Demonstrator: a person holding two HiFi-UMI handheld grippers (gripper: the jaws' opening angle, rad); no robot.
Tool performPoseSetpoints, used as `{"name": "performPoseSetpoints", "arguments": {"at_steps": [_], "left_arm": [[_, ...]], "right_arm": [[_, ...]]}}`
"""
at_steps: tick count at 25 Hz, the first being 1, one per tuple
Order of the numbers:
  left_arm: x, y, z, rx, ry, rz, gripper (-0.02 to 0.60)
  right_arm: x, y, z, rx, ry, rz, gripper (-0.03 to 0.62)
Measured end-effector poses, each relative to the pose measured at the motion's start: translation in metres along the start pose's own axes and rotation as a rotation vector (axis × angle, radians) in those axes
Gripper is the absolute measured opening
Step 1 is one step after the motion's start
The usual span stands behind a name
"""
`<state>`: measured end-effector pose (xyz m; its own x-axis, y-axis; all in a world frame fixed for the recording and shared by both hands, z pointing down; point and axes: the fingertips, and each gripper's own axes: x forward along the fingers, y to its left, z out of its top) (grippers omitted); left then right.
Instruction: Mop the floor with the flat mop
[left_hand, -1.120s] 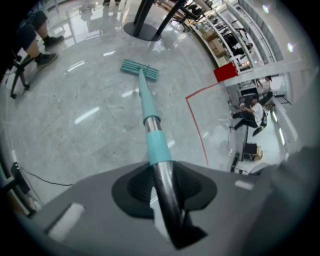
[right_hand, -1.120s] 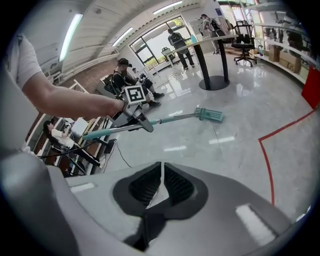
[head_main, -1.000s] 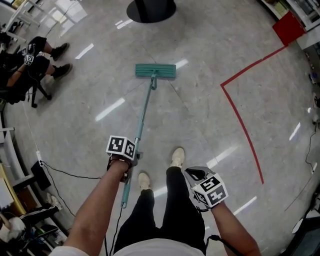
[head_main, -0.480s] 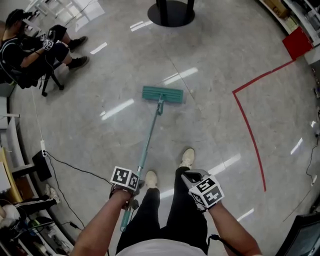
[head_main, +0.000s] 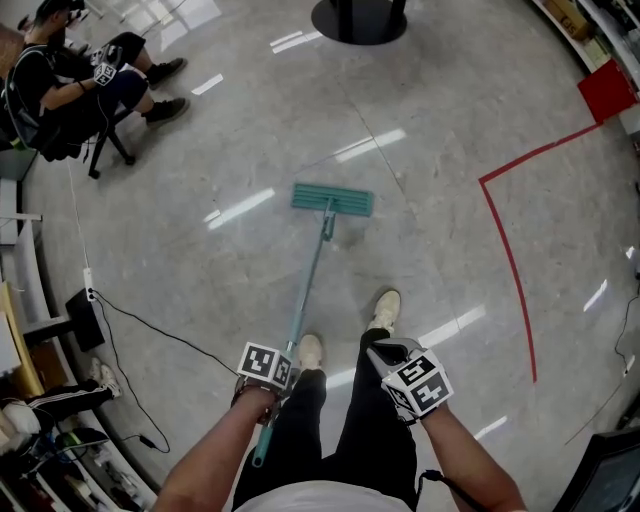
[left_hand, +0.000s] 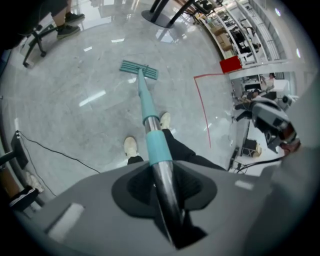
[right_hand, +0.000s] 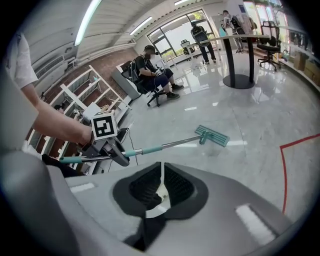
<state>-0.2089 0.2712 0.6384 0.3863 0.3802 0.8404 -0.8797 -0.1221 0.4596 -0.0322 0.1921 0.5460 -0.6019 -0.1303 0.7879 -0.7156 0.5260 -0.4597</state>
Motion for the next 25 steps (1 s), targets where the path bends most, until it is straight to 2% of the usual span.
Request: {"name": "performPoseSetpoints", "arguments": {"at_steps": [10, 20, 25], "left_arm": [[0.021, -0.007, 0.0, 0.032, -0.037, 0.002, 0.118], [0.021, -0.01, 0.047, 0.048, -0.06, -0.003, 0.122], [0.016, -0.013, 0.079, 0.048, -0.075, -0.007, 0.123]], "right_arm": [[-0.008, -0.009, -0.027, 0.028, 0.064, 0.003, 0.021], [-0.007, -0.017, -0.017, 0.002, 0.078, 0.008, 0.021], [-0.011, -0.022, -0.017, 0.028, 0.064, 0.012, 0.021]]}}
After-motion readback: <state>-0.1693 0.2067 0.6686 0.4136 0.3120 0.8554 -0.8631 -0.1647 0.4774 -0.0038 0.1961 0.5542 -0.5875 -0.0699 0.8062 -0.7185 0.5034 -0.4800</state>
